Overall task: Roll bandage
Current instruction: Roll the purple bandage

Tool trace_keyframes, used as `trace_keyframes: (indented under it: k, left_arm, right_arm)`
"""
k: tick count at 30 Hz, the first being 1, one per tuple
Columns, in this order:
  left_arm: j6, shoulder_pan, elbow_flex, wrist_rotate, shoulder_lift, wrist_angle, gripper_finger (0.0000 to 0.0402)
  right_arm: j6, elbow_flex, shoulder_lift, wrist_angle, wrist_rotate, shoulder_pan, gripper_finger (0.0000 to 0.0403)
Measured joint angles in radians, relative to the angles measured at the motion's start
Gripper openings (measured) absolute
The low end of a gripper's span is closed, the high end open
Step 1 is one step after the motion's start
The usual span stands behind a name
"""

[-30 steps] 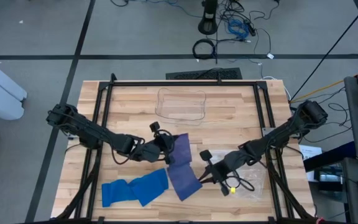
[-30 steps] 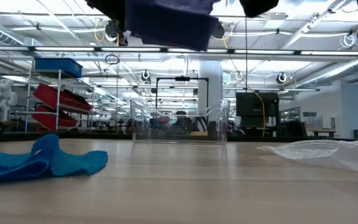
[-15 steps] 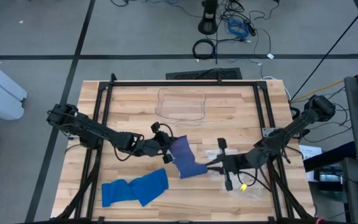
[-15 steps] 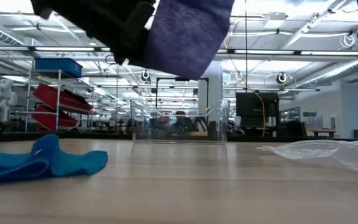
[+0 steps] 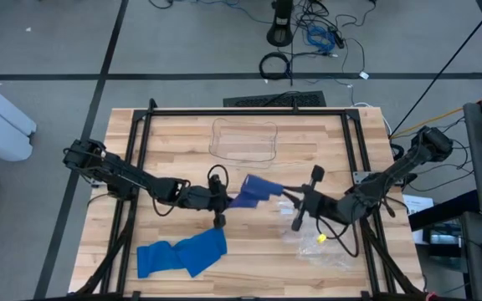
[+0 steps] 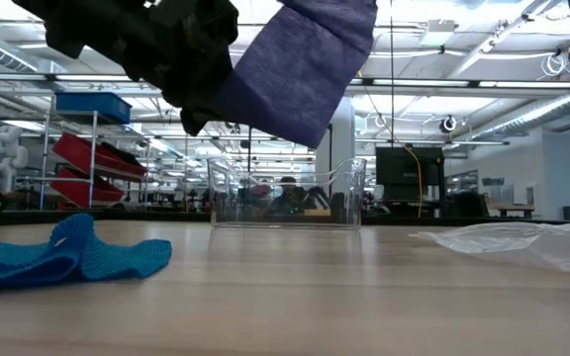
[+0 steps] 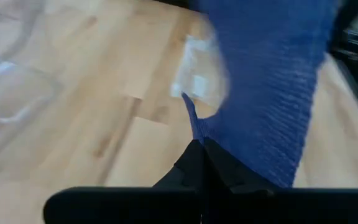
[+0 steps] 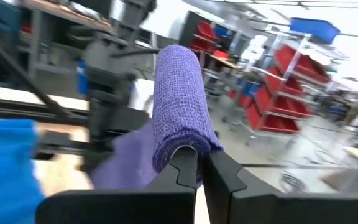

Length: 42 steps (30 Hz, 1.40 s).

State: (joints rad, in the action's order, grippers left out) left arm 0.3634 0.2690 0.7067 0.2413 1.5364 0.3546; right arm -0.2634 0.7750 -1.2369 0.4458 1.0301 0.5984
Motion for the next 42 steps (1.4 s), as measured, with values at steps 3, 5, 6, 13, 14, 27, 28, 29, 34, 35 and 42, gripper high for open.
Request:
trace_keyframes:
  k: [3,5,6,13,14,27,28,29,34,35,42]
  left_arm:
    - [0.028,0.009,0.000,-0.095,0.007,0.004,0.0001]
    - [0.042,0.017,0.000,-0.146,0.010,-0.008,0.0001]
    - [0.049,0.021,0.000,-0.163,0.017,-0.007,0.0001]
    - [0.050,0.028,0.000,-0.341,0.078,-0.008,0.0002]
    - [0.050,0.028,0.000,-0.356,0.084,-0.009,0.0002]
    - [-0.007,0.019,0.000,-0.338,0.074,0.140,0.0055]
    - [-0.007,0.018,0.000,-0.338,0.074,0.131,0.0072]
    - [-0.007,0.018,0.000,-0.338,0.074,0.114,0.0089]
    - [-0.005,0.016,0.000,-0.284,0.074,0.041,0.0181]
    - [-0.005,0.015,0.000,-0.282,0.074,0.037,0.0197]
    - [-0.014,0.011,0.000,-0.279,0.068,0.055,0.0260]
  right_arm:
    - [-0.015,0.000,0.000,0.000,0.019,-0.017,0.0000]
    - [-0.020,0.000,0.000,0.000,0.020,-0.030,0.0000]
    - [-0.022,0.000,0.000,0.000,0.020,-0.036,0.0000]
    - [-0.063,0.000,0.000,0.045,0.020,-0.050,0.0000]
    - [-0.075,0.000,0.000,0.056,0.020,-0.049,0.0000]
    - [-0.091,0.000,0.002,0.038,0.027,-0.017,0.0000]
    - [-0.091,0.000,0.002,0.036,0.049,-0.013,0.0000]
    - [-0.096,0.000,0.002,0.033,0.081,-0.009,0.0000]
    - [-0.142,0.000,0.007,0.032,0.200,0.027,0.0000]
    - [-0.143,0.000,0.009,0.037,0.200,0.033,0.0000]
    - [-0.142,0.000,0.026,0.031,0.211,0.059,0.0000]
